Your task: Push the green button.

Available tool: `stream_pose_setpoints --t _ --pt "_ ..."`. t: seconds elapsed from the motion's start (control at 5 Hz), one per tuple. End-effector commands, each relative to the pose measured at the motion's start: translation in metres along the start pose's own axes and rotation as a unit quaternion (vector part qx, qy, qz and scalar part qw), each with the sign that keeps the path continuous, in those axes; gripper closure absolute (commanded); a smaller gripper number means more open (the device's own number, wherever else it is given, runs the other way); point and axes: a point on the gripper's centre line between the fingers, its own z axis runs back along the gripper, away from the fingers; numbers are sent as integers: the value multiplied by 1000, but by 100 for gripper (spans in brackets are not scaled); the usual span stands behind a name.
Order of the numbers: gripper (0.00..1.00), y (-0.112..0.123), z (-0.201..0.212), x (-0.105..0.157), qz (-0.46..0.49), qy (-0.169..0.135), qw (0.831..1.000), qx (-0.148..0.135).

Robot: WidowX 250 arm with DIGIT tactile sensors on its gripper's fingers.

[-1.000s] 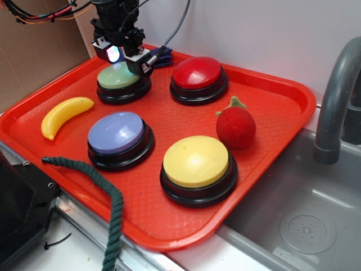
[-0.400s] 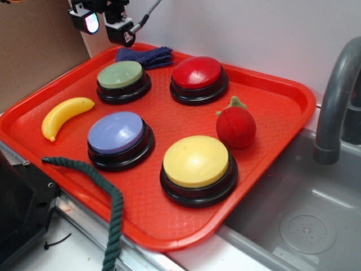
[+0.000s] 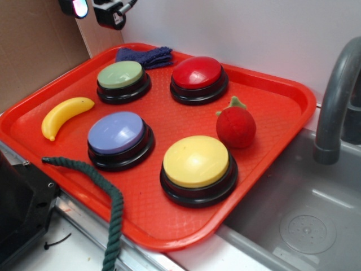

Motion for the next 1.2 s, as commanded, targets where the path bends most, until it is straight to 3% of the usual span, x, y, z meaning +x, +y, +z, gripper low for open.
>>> stream_pose_setpoints --t 0.0,1.0 --pt "0 14 44 3 28 -46 999 1" --pt "0 12 85 -11 32 -66 997 -23"
